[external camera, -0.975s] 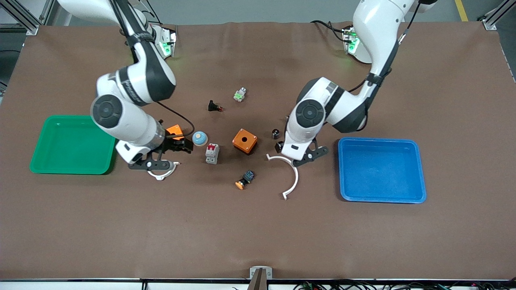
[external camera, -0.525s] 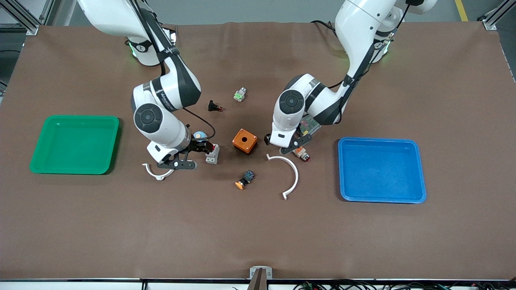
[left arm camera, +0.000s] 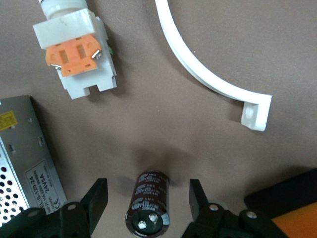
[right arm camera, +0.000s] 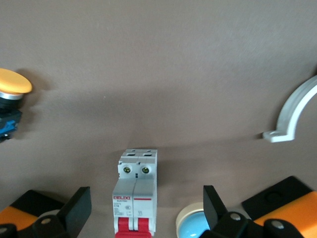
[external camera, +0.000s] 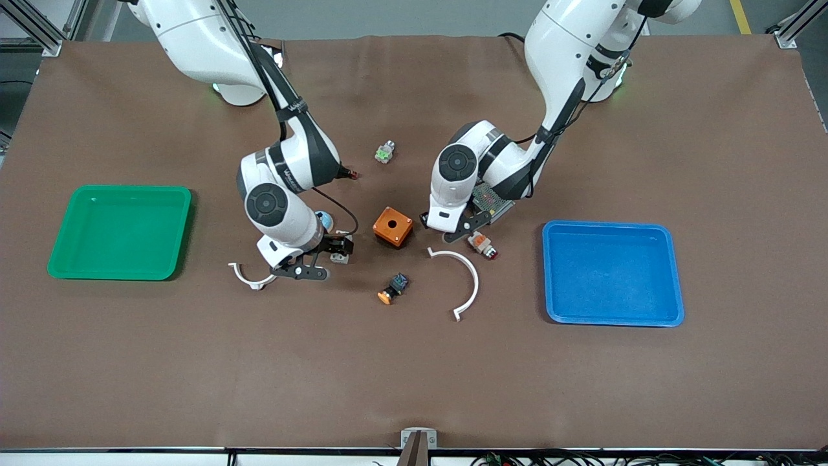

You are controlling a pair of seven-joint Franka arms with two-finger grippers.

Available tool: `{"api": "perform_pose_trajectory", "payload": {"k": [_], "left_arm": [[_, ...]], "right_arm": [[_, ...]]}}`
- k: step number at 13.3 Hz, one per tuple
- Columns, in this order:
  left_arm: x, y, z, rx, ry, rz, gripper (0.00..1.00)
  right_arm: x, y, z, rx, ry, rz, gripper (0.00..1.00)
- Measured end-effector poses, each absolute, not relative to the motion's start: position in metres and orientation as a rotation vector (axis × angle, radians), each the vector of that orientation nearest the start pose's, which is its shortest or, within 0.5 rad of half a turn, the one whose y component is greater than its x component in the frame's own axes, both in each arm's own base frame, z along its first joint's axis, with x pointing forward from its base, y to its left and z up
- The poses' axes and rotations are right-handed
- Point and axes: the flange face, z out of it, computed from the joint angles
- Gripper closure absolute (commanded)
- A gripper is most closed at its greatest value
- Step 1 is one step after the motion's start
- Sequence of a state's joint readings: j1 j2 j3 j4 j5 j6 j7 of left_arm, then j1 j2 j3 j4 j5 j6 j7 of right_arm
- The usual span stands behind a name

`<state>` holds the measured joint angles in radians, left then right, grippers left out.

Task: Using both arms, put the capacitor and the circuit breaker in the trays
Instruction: 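Close the left gripper on the capacitor while the right gripper grasps the breaker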

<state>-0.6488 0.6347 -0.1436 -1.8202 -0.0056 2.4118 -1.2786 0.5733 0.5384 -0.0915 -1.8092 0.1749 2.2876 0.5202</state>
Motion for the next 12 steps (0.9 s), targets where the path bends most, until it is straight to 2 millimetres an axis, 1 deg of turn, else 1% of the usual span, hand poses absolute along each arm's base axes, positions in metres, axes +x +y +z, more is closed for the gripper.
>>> {"api": "perform_pose_trajectory", "payload": {"k": [2,4,6,7,8,9,10,12], "left_arm": [[0.457,-0.456,0.187,-3.049,-0.804,0.149,0.33],[0.456,-0.457,0.187,-3.048,-0.806,0.149,0.34],[0.454,-0.459,0.187,-3.044,-0.816,0.150,0.38],[0.453,-0.460,0.186,-3.043,-0.819,0.151,0.40],[0.452,-0.460,0.186,-3.042,-0.819,0.151,0.43],[0.451,-0.461,0.186,-3.042,-0.817,0.152,0.47],[0.450,-0.462,0.185,-3.042,-0.816,0.153,0.56],[0.449,-0.462,0.185,-3.042,-0.815,0.153,0.75]], "right_arm": [[0.562,0.317,0.228,-3.094,0.243,0.147,0.04],[0.557,0.321,0.218,-3.103,0.245,0.165,0.30],[0.556,0.321,0.215,-3.106,0.247,0.173,0.53],[0.555,0.321,0.215,-3.105,0.248,0.174,0.62],[0.555,0.321,0.215,-3.102,0.253,0.177,0.67],[0.555,0.321,0.215,-3.095,0.263,0.181,0.71],[0.555,0.321,0.215,-3.092,0.270,0.183,0.75],[0.556,0.322,0.216,-3.087,0.318,0.182,0.78]]}}
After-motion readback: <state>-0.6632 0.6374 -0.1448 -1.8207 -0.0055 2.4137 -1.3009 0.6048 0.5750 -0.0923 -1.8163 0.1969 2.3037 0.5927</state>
